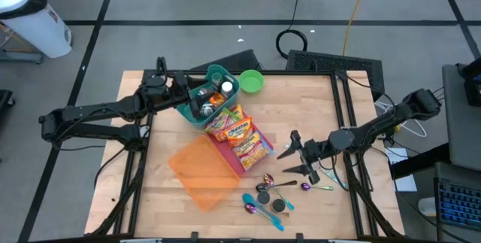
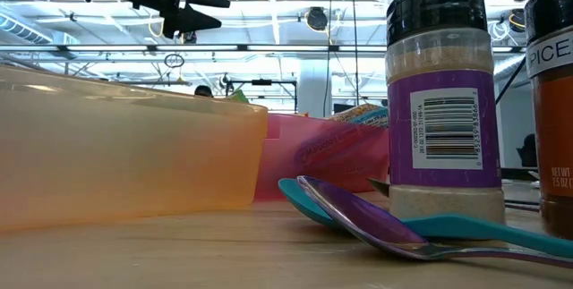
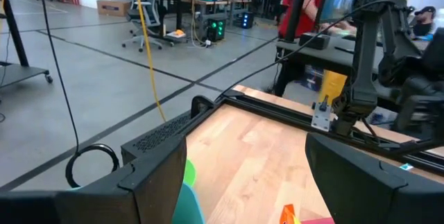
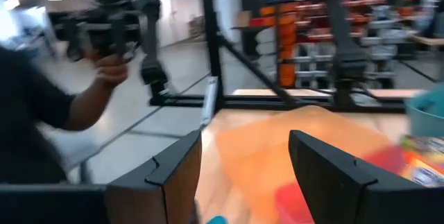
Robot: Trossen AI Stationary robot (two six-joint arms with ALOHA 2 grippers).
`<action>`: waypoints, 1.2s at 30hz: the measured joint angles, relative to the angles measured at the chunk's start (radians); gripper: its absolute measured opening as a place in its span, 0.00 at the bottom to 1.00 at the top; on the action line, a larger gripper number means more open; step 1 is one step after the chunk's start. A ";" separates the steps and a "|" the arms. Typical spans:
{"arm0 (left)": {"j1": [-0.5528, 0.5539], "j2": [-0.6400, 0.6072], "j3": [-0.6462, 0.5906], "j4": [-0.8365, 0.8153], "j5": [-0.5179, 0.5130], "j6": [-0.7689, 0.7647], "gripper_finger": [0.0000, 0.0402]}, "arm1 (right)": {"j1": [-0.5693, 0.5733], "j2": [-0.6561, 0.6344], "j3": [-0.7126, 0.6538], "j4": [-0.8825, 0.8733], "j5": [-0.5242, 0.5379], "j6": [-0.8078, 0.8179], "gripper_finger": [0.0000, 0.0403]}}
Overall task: Pick & Place Food Item
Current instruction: Put the black orange seasoning bottle into the green bin
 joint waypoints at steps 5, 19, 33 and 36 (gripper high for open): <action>0.000 0.000 0.000 0.002 -0.007 -0.010 0.74 | -0.018 0.000 -0.027 0.037 0.017 0.038 0.52; 0.000 0.000 0.000 0.000 -0.010 -0.010 0.74 | -0.020 0.000 -0.029 0.036 0.016 0.028 0.52; 0.001 0.000 0.000 -0.008 -0.011 -0.002 0.74 | 0.035 0.000 -0.029 0.049 0.018 0.006 0.53; 0.001 0.000 0.000 -0.033 -0.011 -0.008 0.74 | 0.143 0.000 -0.009 -0.072 0.060 -0.026 0.56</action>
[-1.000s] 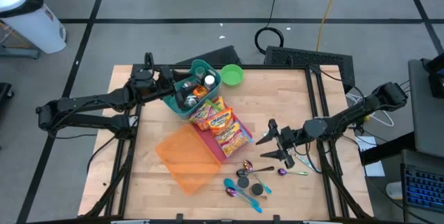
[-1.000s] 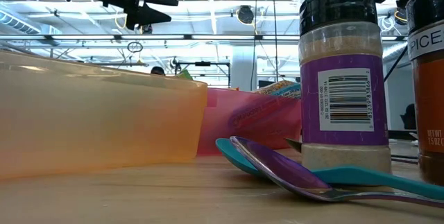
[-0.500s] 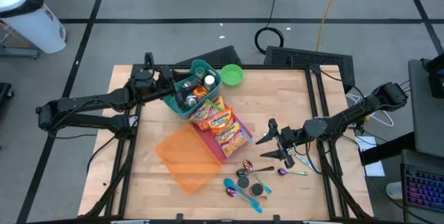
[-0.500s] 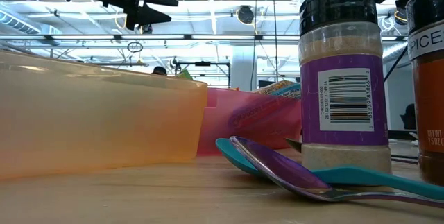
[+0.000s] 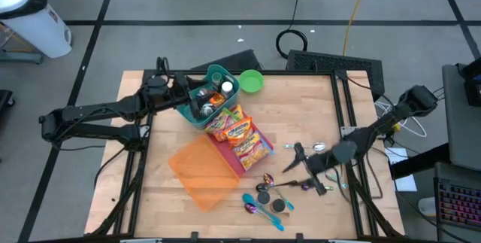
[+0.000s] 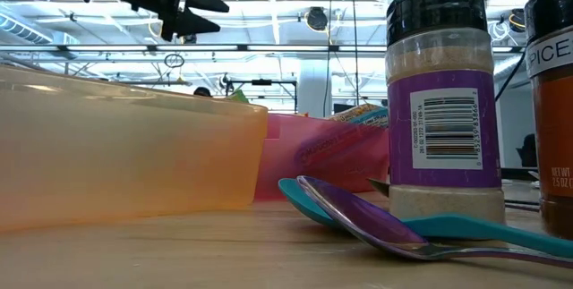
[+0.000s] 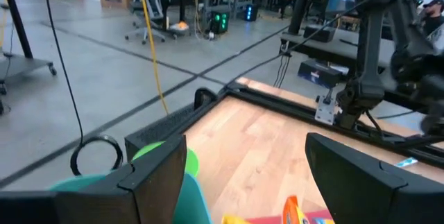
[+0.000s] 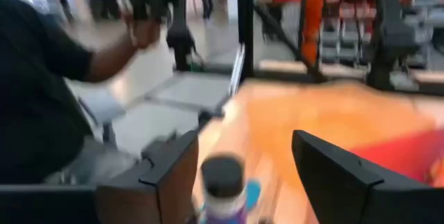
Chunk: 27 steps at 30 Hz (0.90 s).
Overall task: Pick & Place Food Item
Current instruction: Put the black orange seasoning bottle into the green bin
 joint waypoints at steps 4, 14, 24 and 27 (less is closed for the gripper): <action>0.000 0.000 0.000 -0.042 -0.001 -0.033 0.74 | 0.178 0.000 0.062 -0.255 0.274 0.054 0.64; 0.000 0.000 0.000 -0.046 -0.001 -0.119 0.74 | 0.471 0.178 0.022 -0.383 0.669 0.349 0.75; 0.000 0.000 0.000 -0.046 0.001 -0.229 0.74 | 0.398 0.570 0.021 0.072 0.488 0.323 0.72; 0.000 0.000 0.000 -0.046 0.001 -0.234 0.74 | 0.369 0.649 0.021 0.231 0.442 0.273 0.72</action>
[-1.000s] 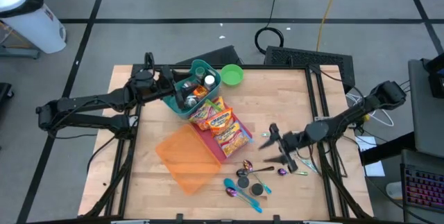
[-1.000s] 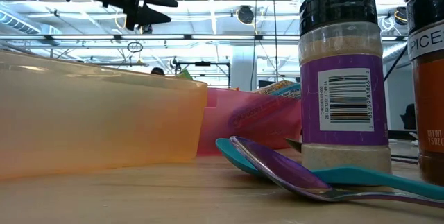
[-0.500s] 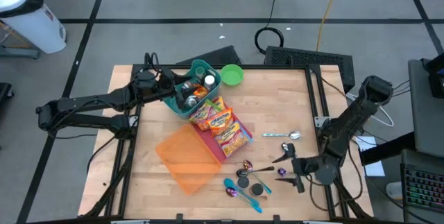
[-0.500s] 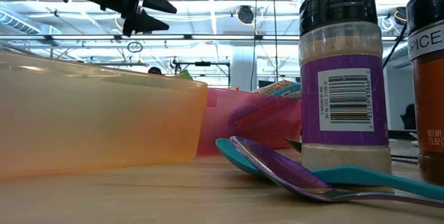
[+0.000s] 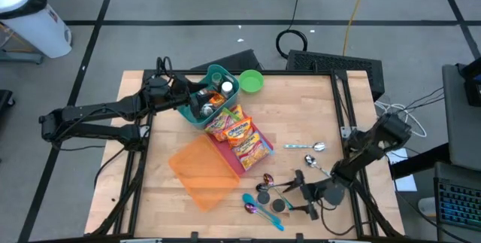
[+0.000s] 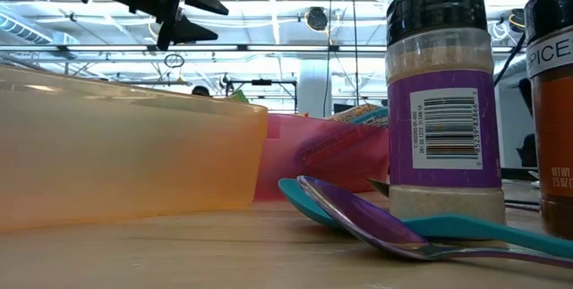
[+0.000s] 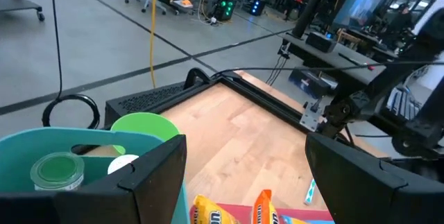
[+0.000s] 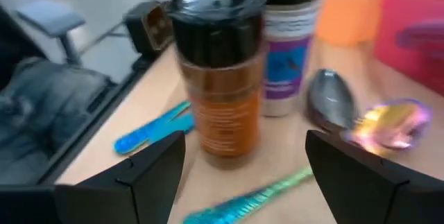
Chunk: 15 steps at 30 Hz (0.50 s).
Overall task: Pick & Place Food Item
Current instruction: Put the black orange seasoning bottle into the green bin
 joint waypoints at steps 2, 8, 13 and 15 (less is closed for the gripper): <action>0.000 0.000 0.000 0.000 0.000 0.000 0.74 | -0.016 0.049 0.012 0.046 -0.040 -0.025 0.72; -0.001 0.000 0.000 0.000 0.001 -0.002 0.74 | -0.068 0.168 0.104 0.055 -0.233 -0.074 0.72; -0.001 0.000 0.000 0.000 0.001 -0.004 0.74 | -0.100 0.173 0.129 0.026 -0.305 -0.071 0.70; -0.001 0.000 0.000 0.000 0.001 -0.005 0.74 | -0.105 0.173 0.129 0.029 -0.291 -0.083 0.70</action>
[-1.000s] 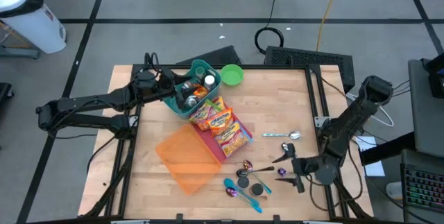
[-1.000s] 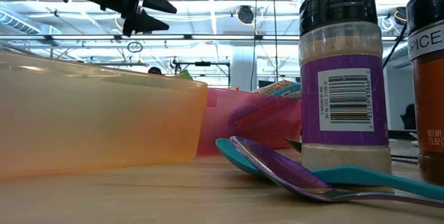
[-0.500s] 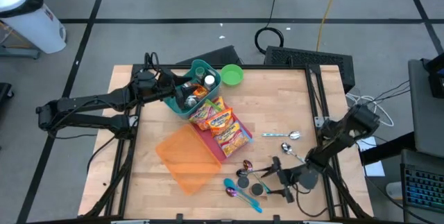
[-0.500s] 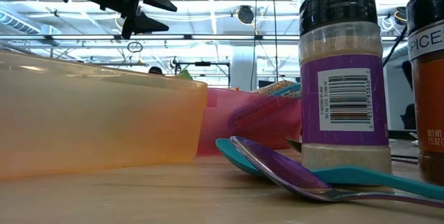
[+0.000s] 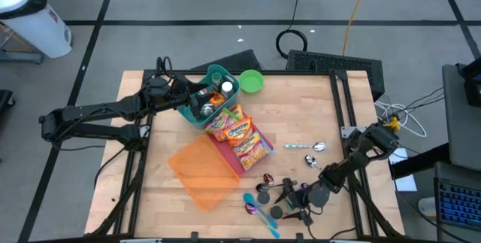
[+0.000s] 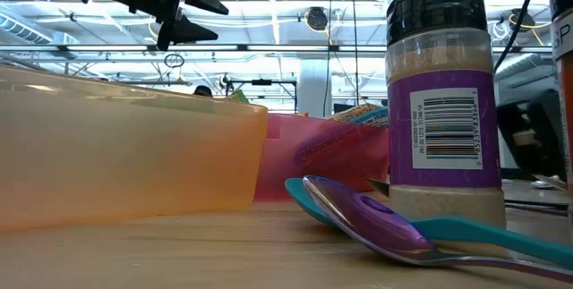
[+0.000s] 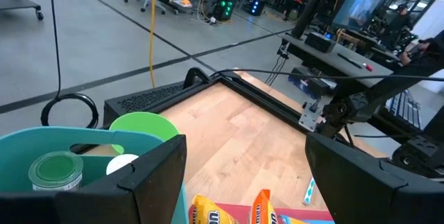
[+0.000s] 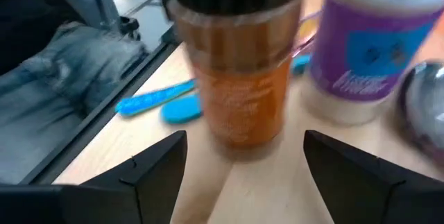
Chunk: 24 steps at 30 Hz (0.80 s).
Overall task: Pick & Place Food Item
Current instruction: Put the black orange seasoning bottle into the green bin
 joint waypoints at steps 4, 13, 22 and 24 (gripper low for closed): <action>-0.004 0.000 0.000 0.000 0.000 0.000 0.74 | -0.014 0.000 0.000 0.035 0.017 -0.034 0.69; -0.005 0.000 0.000 0.000 0.000 0.007 0.74 | -0.049 0.034 0.043 0.050 -0.041 -0.041 0.73; -0.005 0.000 0.000 0.000 -0.001 0.008 0.74 | -0.070 0.057 0.076 0.051 -0.146 -0.122 0.69; -0.004 0.000 0.000 0.000 -0.001 0.008 0.74 | -0.075 0.057 0.076 0.050 -0.146 -0.139 0.66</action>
